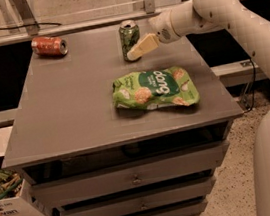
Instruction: Move green can near coke can
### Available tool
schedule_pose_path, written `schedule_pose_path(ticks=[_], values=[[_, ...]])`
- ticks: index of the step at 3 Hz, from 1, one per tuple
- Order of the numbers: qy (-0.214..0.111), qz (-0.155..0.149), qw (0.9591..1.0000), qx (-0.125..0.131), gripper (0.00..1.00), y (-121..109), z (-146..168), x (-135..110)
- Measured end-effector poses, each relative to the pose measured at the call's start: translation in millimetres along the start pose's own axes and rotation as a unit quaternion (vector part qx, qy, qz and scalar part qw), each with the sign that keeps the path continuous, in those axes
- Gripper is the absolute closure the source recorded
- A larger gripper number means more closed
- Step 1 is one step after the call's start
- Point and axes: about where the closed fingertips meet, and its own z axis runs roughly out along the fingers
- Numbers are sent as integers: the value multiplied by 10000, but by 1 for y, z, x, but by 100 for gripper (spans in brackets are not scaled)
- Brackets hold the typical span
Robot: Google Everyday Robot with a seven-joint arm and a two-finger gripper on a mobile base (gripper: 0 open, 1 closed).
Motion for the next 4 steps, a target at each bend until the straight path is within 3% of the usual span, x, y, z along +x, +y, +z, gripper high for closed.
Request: schedule_pose_path(ticks=[1, 2, 4], values=[[-178, 108, 9998, 73, 18, -15, 10, 0], [-325, 215, 9992, 31, 42, -19, 19, -4], [-465, 287, 9984, -117, 88, -16, 31, -15]])
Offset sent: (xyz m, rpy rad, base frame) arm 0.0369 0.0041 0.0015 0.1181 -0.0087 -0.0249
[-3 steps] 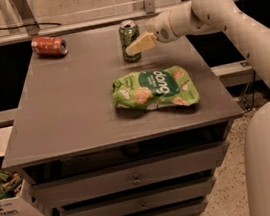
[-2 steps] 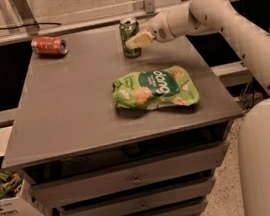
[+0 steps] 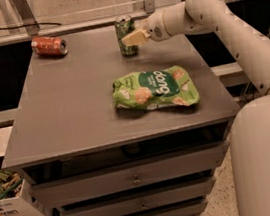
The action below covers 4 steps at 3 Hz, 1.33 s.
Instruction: Move green can near coke can
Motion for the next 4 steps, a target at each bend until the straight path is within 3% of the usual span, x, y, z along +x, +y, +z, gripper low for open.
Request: schedule_pose_path(ticks=[1, 3, 4], values=[[-36, 21, 10000, -41, 100, 1, 4, -3], [-137, -12, 9999, -4, 100, -2, 7, -3], [-686, -109, 9974, 164, 100, -17, 5, -23]])
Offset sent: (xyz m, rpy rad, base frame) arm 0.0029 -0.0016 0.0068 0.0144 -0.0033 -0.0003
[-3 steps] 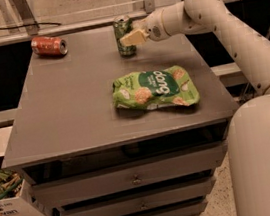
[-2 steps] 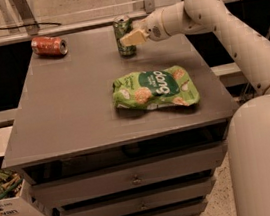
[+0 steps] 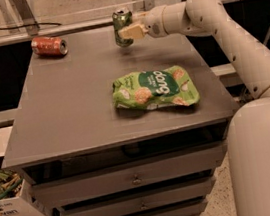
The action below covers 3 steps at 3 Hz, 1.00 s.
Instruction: Move green can near coke can
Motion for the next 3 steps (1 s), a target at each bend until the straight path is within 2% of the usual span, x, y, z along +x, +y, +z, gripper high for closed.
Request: schedule_pose_path(ticks=[1, 2, 3], values=[[-403, -150, 9991, 13, 100, -9, 13, -23], [-492, -321, 9982, -147, 100, -7, 35, -36], [-324, -376, 9976, -481, 100, 9, 60, -42]])
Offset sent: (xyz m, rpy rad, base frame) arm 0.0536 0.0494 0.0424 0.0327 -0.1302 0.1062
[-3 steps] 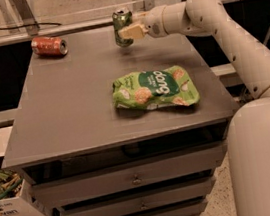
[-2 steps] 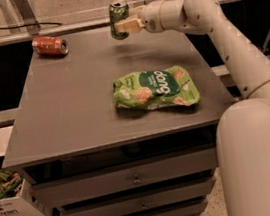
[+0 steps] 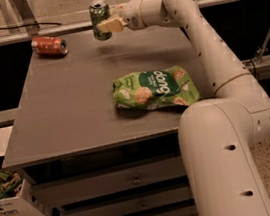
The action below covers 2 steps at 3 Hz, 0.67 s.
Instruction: Move green can near coke can
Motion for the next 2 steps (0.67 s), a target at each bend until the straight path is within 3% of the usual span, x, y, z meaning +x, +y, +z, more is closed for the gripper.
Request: schedule_pose_path(ticks=[2], values=[[373, 68, 9973, -628, 100, 37, 35, -13]])
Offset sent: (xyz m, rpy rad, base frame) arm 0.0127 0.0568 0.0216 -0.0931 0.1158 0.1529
